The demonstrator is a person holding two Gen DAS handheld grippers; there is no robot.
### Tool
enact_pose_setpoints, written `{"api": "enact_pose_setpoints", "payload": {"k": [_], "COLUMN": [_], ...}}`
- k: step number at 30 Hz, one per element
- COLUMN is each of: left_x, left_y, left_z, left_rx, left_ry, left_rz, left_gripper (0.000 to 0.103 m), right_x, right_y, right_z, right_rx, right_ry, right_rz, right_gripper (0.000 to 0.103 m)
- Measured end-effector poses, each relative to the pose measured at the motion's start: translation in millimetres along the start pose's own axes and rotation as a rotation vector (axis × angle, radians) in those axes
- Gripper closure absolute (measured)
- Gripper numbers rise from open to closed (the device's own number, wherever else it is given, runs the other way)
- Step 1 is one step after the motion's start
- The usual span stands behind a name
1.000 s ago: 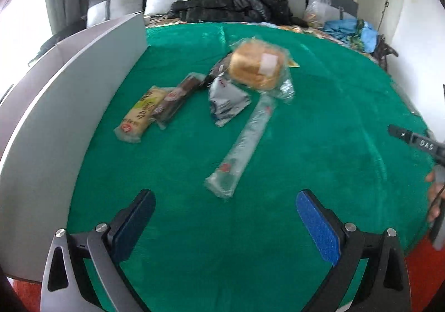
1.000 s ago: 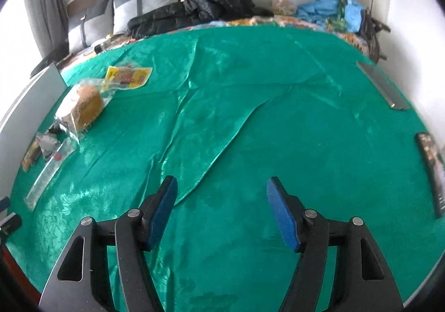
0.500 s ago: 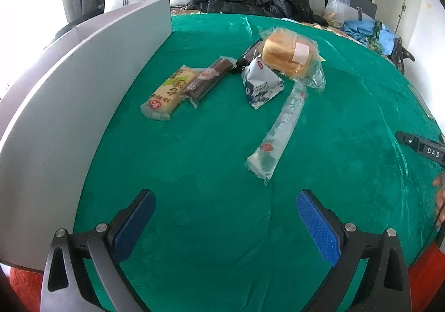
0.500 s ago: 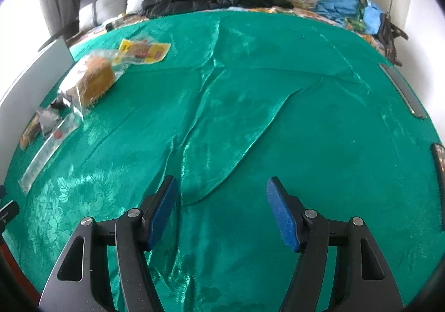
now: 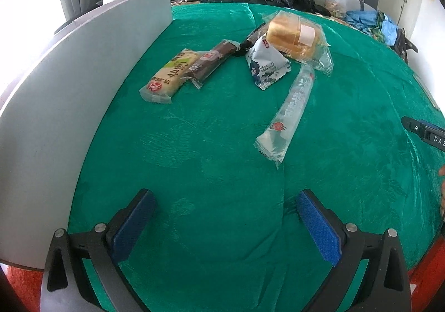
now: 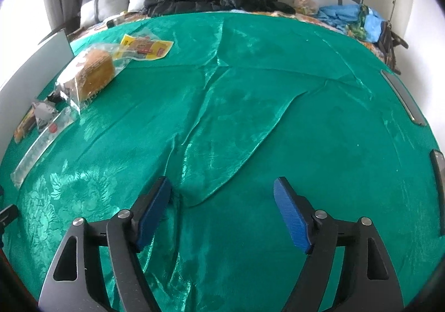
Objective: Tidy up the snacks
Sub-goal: 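Move the left tool to the clear red-logo snack stick and grasp it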
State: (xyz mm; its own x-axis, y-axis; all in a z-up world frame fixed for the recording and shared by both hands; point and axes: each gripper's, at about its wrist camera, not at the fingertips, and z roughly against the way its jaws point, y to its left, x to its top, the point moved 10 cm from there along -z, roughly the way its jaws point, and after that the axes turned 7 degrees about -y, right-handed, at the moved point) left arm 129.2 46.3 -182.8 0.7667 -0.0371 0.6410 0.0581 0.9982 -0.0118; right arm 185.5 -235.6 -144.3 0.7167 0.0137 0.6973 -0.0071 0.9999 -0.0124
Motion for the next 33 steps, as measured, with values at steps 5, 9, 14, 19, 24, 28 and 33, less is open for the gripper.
{"api": "enact_pose_setpoints", "payload": {"k": [5, 9, 14, 19, 24, 28, 33], "left_x": [0, 0, 26, 65, 78, 71, 64], "left_y": [0, 1, 8, -1, -46, -72, -78], "left_z": [-1, 0, 14, 22, 1, -22, -40], "left_rx": [-0.001, -0.008, -0.029, -0.092, -0.197, -0.197, -0.194], "left_ry": [0.004, 0.012, -0.052, -0.096, -0.013, 0.051, 0.098], "left_rz": [-0.001, -0.003, 0.011, -0.002, -0.124, -0.227, -0.218], "left_gripper": [0.0, 0.001, 0.001, 0.001, 0.006, 0.019, 0.031], "right_x": [1, 2, 2, 2, 2, 2, 2], "right_y": [-1, -2, -2, -2, -2, -2, -1], "right_z": [-1, -2, -2, -2, -2, -2, -2], "right_rx": [-0.002, -0.004, -0.005, -0.005, -0.004, -0.004, 0.0], "right_ry": [-0.002, -0.003, -0.004, -0.004, -0.004, -0.004, -0.002], "right_rz": [0.0, -0.003, -0.002, -0.002, -0.002, -0.002, 0.001], "right_gripper": [0.02, 0.019, 0.019, 0.019, 0.019, 0.019, 0.018]}}
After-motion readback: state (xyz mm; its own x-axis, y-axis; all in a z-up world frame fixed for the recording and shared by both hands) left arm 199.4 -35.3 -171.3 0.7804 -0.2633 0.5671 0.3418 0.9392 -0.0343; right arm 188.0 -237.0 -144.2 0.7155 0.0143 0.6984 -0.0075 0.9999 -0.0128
